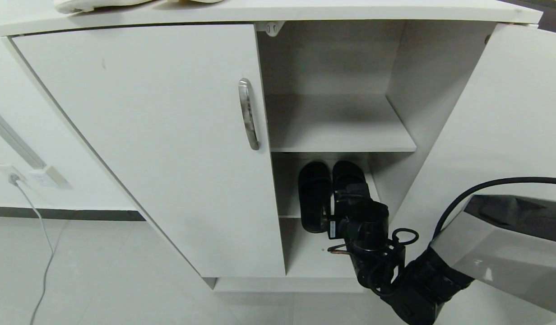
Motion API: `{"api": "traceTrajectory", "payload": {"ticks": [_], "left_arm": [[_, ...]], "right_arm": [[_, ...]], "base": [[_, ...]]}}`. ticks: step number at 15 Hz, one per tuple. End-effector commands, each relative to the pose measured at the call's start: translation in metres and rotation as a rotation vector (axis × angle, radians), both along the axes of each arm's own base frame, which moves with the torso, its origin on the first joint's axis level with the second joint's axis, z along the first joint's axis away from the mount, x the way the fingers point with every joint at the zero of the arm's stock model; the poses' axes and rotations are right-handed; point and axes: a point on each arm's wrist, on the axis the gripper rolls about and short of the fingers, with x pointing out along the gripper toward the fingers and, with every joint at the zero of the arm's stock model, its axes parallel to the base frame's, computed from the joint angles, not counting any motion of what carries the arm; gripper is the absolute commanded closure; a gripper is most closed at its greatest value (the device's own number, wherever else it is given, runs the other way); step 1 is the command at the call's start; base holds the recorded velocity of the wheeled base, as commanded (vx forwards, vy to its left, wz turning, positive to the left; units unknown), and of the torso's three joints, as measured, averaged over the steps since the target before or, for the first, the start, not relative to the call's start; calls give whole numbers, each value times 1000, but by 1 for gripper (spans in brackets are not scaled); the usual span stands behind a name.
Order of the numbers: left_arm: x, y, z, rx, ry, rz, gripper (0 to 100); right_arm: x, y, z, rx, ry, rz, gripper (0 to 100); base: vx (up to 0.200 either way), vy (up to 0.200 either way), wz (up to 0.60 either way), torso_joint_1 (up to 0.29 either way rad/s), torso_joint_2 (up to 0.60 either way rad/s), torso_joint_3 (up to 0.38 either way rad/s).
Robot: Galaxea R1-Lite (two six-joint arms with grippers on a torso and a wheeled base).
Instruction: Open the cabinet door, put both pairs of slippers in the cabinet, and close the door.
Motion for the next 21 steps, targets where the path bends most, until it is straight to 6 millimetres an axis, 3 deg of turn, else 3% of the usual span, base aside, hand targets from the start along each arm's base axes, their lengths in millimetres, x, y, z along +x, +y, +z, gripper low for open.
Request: {"api": "traceTrajectory", "payload": {"ticks": [1, 9, 21], "left_arm": [[0, 0, 0, 0, 2, 0, 100], [0, 0, 0, -2, 3, 0, 100], [0, 0, 0, -2, 2, 0, 100]], "right_arm": [[-8, -2, 8, 4, -9, 10, 0], [-15, 4, 7, 2, -7, 31, 0], [-19, 0, 17, 16, -25, 31, 0]], "base": [[0, 0, 0, 0, 0, 0], [-175, 0, 0, 1, 2, 3], [0, 0, 0, 0, 0, 0]]}}
